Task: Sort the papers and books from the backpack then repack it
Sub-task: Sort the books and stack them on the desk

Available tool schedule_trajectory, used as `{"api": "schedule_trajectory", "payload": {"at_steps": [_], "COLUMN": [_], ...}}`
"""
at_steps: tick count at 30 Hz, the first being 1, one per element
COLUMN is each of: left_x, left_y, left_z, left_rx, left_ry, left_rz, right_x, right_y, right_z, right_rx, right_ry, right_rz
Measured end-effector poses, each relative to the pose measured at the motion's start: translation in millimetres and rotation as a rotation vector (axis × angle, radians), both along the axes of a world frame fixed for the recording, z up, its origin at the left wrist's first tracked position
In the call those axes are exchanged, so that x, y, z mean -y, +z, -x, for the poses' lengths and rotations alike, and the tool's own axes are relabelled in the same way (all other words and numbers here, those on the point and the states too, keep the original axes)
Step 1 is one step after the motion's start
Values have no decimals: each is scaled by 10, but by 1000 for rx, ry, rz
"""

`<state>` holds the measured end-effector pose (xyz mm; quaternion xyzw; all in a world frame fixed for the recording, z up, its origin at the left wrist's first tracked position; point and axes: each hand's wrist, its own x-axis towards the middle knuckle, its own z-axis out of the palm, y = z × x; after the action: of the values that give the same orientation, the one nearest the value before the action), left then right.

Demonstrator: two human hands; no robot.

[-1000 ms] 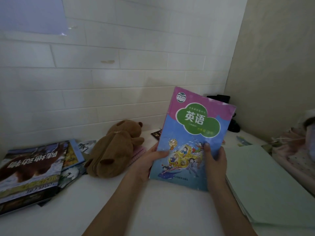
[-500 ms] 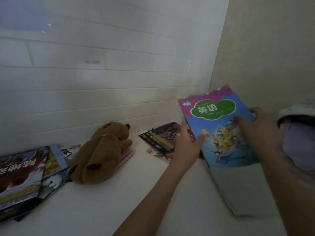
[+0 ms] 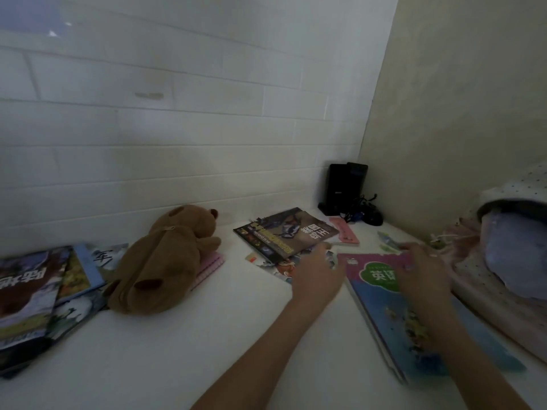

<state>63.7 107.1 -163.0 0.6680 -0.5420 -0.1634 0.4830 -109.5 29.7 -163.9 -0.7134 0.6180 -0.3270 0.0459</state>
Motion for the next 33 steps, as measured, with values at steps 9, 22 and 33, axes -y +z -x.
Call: {"api": "schedule_trajectory", "payload": {"at_steps": [9, 22, 33], "left_x": [338, 470, 337], "left_y": [-478, -283, -143], "left_z": [-1168, -1419, -1612], "left_rx": [205, -907, -265], "left_ry": [474, 108, 212], "left_rz": [-397, 280, 284], "right_x": [252, 280, 302], "right_y": [-229, -449, -147], "right_z": [-1527, -1863, -1820], "right_rx": [-464, 64, 209], "right_ry": [576, 868, 741], "right_rz": [-56, -197, -6]}}
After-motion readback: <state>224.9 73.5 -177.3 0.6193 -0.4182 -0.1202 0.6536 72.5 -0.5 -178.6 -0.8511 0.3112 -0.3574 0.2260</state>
